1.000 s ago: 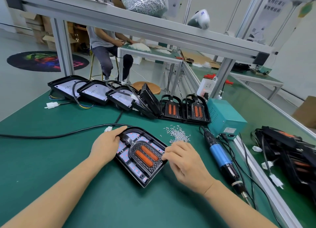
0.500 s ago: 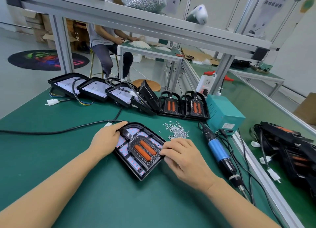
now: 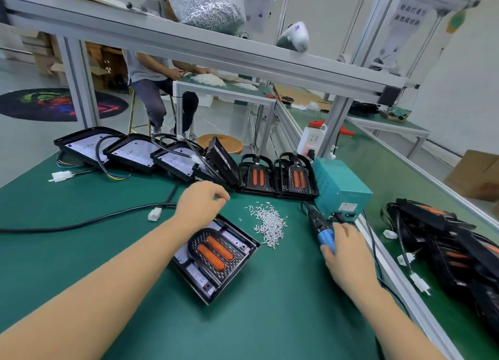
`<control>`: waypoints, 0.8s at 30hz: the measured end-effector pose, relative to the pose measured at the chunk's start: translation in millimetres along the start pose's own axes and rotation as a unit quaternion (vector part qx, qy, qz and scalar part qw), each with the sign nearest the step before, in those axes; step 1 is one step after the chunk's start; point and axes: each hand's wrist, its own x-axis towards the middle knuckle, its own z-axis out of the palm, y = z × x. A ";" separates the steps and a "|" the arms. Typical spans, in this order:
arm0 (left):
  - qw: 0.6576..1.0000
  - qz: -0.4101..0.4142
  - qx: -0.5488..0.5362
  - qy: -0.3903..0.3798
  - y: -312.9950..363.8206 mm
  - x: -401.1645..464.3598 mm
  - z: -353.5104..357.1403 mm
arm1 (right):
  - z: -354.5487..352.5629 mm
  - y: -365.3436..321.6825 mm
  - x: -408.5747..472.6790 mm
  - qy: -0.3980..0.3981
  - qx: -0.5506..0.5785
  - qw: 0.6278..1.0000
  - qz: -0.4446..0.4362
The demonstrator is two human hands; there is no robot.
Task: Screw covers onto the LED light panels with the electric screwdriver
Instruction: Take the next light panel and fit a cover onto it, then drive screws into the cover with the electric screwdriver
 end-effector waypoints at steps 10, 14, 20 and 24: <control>0.956 0.058 0.183 -0.220 28.8 44.4 27.7 | 12.9 -6.6 5.2 -0.048 -0.012 0.997 0.057; 0.936 0.092 0.232 -0.249 32.6 51.0 29.1 | 16.2 -5.9 3.5 -0.045 -0.011 0.997 0.055; 0.917 0.127 0.277 -0.258 33.4 52.8 35.4 | 18.0 -5.0 4.2 -0.039 -0.004 0.998 0.051; 0.911 0.146 0.306 -0.235 36.1 51.2 39.8 | 18.9 -4.1 3.7 -0.035 -0.005 0.998 0.047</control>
